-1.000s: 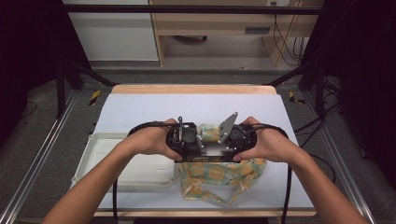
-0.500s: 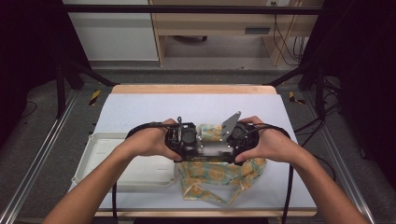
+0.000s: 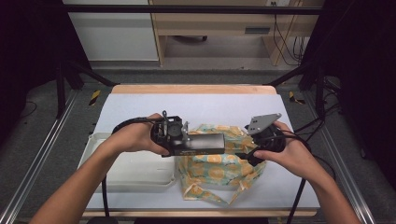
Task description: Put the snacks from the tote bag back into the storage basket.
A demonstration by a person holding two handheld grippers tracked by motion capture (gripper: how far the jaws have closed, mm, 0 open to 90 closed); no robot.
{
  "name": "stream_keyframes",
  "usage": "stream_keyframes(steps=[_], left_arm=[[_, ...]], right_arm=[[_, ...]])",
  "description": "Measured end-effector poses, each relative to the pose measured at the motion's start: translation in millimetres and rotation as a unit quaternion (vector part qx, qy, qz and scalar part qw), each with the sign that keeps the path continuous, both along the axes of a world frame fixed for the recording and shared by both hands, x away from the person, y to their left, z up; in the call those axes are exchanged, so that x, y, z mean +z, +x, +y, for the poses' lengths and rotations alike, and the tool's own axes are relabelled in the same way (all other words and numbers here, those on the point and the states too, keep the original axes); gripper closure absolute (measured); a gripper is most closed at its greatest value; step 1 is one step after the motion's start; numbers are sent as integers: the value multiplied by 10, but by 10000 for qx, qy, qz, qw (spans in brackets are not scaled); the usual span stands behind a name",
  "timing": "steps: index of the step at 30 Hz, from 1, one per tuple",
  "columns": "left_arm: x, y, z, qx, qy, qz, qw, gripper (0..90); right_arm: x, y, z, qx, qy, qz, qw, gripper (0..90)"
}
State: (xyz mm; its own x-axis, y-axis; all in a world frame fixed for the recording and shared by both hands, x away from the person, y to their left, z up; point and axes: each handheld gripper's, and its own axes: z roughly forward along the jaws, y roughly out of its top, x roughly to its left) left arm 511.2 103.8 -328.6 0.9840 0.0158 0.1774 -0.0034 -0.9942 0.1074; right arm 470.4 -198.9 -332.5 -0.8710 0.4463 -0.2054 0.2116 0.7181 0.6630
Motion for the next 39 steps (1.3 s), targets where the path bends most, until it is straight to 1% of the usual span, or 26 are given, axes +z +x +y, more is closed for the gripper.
stream_keyframes(steps=[1,2,3,4,6,7,10,11,13,14,16,17,19,20,23,24,26,27,28,29,31,32,34,35,38,39], left_arm=[[12,2,38,21,-25,-18,10000,429],[30,4,65,34,8,-23,10000,429],[48,7,115,83,-19,-50,10000,429],[64,11,144,125,8,-49,9999,429],[89,16,240,193,1,-72,9998,429],[99,18,271,202,8,-75,9998,429],[142,24,403,272,-30,-108,9996,429],[152,32,442,271,-53,-128,9995,428],[164,40,513,301,-48,-159,9994,429],[171,45,543,305,-20,-162,9994,428],[176,53,596,308,-17,-178,9994,428],[181,60,624,317,-3,-190,9993,428],[184,73,686,362,-38,-189,9992,428],[185,81,708,336,-44,-210,9992,429],[181,90,769,342,-58,-206,9992,428],[181,102,787,306,-72,-223,9993,429],[181,109,820,323,-102,-221,9992,428],[179,112,842,338,-116,-210,9991,428],[179,117,853,322,-117,-226,9992,428],[178,119,867,332,-104,-203,9992,429],[164,125,892,301,-86,-206,9993,429],[161,131,899,273,-68,-224,9994,429],[146,129,914,292,-64,-218,9993,429],[146,134,925,269,-17,-231,9994,429],[131,145,973,302,-15,-219,9993,429],[126,151,993,316,-28,-224,9992,429]], right_arm=[[-30,-16,-48,-232,73,-49,9997,85],[-69,-32,-94,-490,188,-47,9986,90],[-100,-45,-134,-664,271,-31,9974,94],[-158,-70,-198,-958,418,-25,9945,98],[-256,-109,-282,-1270,622,5,9900,102],[-328,-144,-337,-1468,712,13,9866,102],[-476,-234,-439,-1745,976,-21,9798,100],[-529,-281,-484,-1912,1101,-73,9753,100],[-589,-345,-547,-2124,1248,-124,9691,97],[-630,-390,-592,-2334,1380,-174,9624,97],[-697,-451,-653,-2508,1540,-203,9555,97],[-722,-468,-672,-2549,1578,-219,9537,96],[-786,-504,-714,-2657,1534,-258,9514,93],[-818,-526,-736,-2766,1570,-289,9476,90],[-870,-551,-798,-2862,1814,-296,9404,82],[-881,-562,-825,-2913,1887,-330,9373,82],[-891,-578,-873,-3020,1956,-416,9321,81],[-898,-583,-892,-3062,1975,-435,9302,79],[-919,-587,-924,-3129,2012,-459,9271,80],[-936,-589,-941,-3175,2042,-458,9249,81],[-1015,-576,-992,-3286,2085,-487,9199,82],[-1055,-562,-1013,-3326,2071,-488,9188,83],[-1116,-542,-1043,-3405,1973,-429,9183,87],[-1148,-530,-1063,-3447,1926,-415,9178,88],[-1199,-542,-1115,-3527,1985,-361,9137,92],[-1207,-545,-1119,-3534,1959,-382,9139,92]])
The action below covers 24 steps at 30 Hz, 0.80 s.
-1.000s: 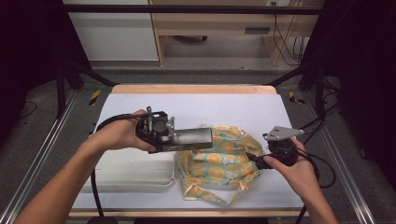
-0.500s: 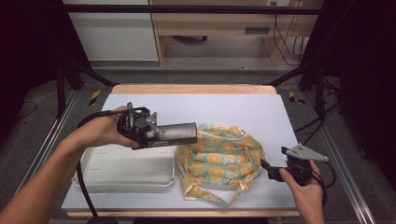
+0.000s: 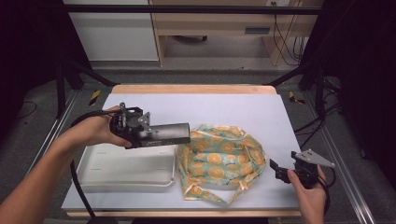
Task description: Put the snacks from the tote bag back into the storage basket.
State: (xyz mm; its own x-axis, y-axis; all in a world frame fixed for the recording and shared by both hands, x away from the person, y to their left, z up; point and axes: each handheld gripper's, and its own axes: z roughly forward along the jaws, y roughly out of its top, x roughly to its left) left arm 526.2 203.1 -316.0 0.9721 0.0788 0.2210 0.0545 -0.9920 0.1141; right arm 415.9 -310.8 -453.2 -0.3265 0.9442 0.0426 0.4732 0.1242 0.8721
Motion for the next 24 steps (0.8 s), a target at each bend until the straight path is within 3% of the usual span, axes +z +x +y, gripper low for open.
stream_keyframes(steps=[3,14,24], left_arm=[[-18,9,57,49,-3,4,10000,428],[-111,7,300,151,33,36,9999,428],[-265,3,411,93,41,177,9998,428]], right_arm=[[-9,-4,-14,-39,-124,-40,9999,92],[-1,-20,-71,-238,-204,-71,9995,95],[6,-15,-57,-191,-271,-92,9994,96]])
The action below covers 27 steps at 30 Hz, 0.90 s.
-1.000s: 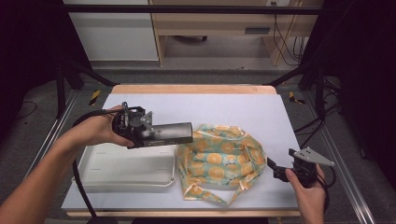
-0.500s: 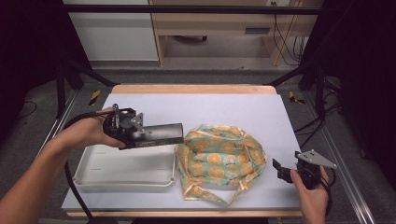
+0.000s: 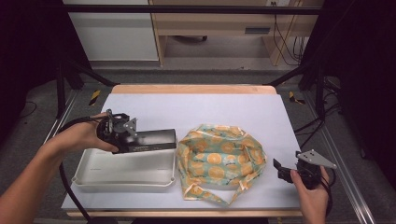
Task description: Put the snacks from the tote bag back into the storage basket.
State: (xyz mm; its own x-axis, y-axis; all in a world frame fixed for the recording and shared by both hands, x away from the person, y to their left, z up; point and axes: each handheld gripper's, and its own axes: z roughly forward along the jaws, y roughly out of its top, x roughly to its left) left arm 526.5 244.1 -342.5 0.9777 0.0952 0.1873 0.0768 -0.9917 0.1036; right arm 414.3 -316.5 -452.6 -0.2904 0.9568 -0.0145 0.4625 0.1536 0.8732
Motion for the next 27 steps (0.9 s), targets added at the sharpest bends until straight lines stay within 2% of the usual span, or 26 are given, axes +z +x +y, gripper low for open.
stream_keyframes(steps=[9,13,27], left_arm=[[-48,-14,49,-66,-51,70,9999,428],[-95,-33,66,-81,-3,141,9999,428],[-241,-29,123,-179,-72,238,9995,428]], right_arm=[[-9,11,14,49,-30,28,10000,90],[-10,13,7,55,-58,-2,10000,90],[-9,10,12,51,-37,31,10000,89]])
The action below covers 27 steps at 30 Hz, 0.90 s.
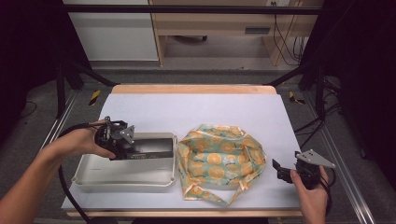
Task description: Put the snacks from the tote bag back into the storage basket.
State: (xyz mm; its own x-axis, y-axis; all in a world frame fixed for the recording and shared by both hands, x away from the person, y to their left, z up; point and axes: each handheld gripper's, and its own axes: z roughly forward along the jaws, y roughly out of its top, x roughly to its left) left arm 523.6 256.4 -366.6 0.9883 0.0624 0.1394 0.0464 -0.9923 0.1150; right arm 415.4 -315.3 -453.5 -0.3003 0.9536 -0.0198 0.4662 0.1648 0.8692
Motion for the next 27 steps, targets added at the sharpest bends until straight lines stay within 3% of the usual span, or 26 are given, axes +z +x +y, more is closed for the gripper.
stream_keyframes(steps=[27], left_arm=[[-97,-5,100,-150,-219,133,9996,428]], right_arm=[[0,0,41,106,-120,22,9999,88]])
